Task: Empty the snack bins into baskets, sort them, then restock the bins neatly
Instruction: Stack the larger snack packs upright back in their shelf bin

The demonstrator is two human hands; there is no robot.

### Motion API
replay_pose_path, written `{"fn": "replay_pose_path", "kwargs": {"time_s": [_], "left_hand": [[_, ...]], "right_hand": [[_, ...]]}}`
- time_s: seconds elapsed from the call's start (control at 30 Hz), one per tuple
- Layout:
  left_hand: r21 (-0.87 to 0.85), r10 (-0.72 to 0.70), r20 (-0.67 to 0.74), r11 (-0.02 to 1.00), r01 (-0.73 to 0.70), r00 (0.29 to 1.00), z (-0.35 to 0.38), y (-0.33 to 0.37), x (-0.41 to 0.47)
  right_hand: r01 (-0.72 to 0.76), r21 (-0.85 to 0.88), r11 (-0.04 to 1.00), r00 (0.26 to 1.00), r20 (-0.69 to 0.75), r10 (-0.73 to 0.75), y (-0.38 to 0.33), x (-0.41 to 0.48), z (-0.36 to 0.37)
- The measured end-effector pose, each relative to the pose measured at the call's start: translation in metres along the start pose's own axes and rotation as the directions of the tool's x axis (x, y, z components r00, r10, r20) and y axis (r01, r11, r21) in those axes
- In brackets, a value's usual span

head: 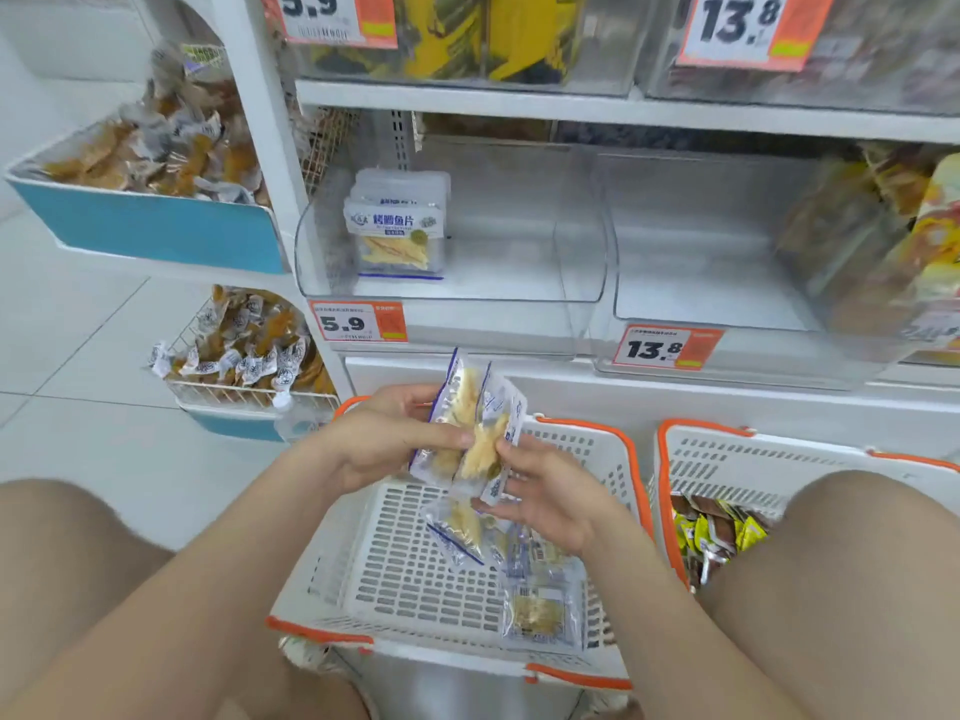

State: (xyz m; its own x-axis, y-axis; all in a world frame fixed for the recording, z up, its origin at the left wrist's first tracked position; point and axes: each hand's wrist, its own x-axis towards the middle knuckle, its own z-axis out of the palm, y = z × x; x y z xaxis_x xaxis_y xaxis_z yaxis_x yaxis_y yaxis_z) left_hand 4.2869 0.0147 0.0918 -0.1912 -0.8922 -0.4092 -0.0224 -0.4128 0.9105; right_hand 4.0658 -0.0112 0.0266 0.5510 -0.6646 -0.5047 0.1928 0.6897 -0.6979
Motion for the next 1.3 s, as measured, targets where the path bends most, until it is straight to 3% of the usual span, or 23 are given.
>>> {"fn": "replay_pose_path", "kwargs": {"time_s": [0.13,0.23,0.33,0.47,0.57,0.63,0.73,0.8,0.93,1.07,1.2,1.27,1.3], "left_hand": [[0.104,0.055,0.035,0.993,-0.058,0.998,0.004,0.028,-0.021],[0.189,0.143,-0.107,0.974,-0.12,0.984,0.014,0.041,-0.03],[0.084,0.198,-0.247,0.98,-0.183,0.949,0.024,0.042,-0.032],[-0.168,0.168,-0.049,0.97,-0.174,0.984,0.023,0.041,-0.04],[-0.124,0.245,0.069,0.964,-0.236,0.967,0.023,0.046,-0.044],[-0.124,0.277,0.018,0.954,-0.273,0.961,0.023,0.048,-0.044],[-0.147,0.275,-0.217,0.939,-0.31,0.937,0.011,0.044,-0.037],[-0.146,0.257,-0.296,0.94,-0.309,0.92,0.005,0.044,-0.036],[0.092,0.298,-0.311,0.955,-0.283,0.903,0.011,0.045,-0.04],[0.551,0.441,-0.187,0.787,-0.278,0.878,0.022,0.048,-0.047],[0.652,0.389,-0.006,0.7,-0.291,0.921,0.027,0.041,-0.045],[0.681,0.441,-0.021,0.663,-0.31,0.897,0.027,0.04,-0.043],[0.649,0.448,-0.056,0.695,-0.308,0.892,0.026,0.042,-0.045]], "right_hand": [[0.035,0.037,0.999,0.999,0.019,-0.035,-0.017,-0.023,0.011],[0.073,0.118,0.99,0.997,0.027,-0.077,-0.024,-0.038,0.018],[0.105,0.127,0.986,0.992,0.053,-0.112,-0.029,-0.048,0.028],[0.231,-0.006,0.973,0.972,-0.049,-0.231,-0.038,-0.053,0.031],[0.271,-0.003,0.962,0.955,-0.122,-0.27,-0.039,-0.053,0.03],[0.276,0.002,0.961,0.949,-0.16,-0.272,-0.038,-0.05,0.027],[0.266,-0.148,0.953,0.945,-0.155,-0.288,-0.039,-0.054,0.023],[0.273,-0.384,0.882,0.934,-0.115,-0.339,-0.042,-0.061,0.022],[0.303,-0.745,0.594,0.863,-0.05,-0.503,-0.039,-0.062,0.028],[0.306,-0.855,0.418,0.785,-0.022,-0.619,-0.034,-0.059,0.036],[0.329,-0.903,0.274,0.694,0.035,-0.719,-0.035,-0.059,0.048],[0.35,-0.915,0.2,0.626,0.069,-0.777,-0.037,-0.059,0.055],[0.375,-0.909,0.182,0.589,0.082,-0.804,-0.04,-0.061,0.058]]}}
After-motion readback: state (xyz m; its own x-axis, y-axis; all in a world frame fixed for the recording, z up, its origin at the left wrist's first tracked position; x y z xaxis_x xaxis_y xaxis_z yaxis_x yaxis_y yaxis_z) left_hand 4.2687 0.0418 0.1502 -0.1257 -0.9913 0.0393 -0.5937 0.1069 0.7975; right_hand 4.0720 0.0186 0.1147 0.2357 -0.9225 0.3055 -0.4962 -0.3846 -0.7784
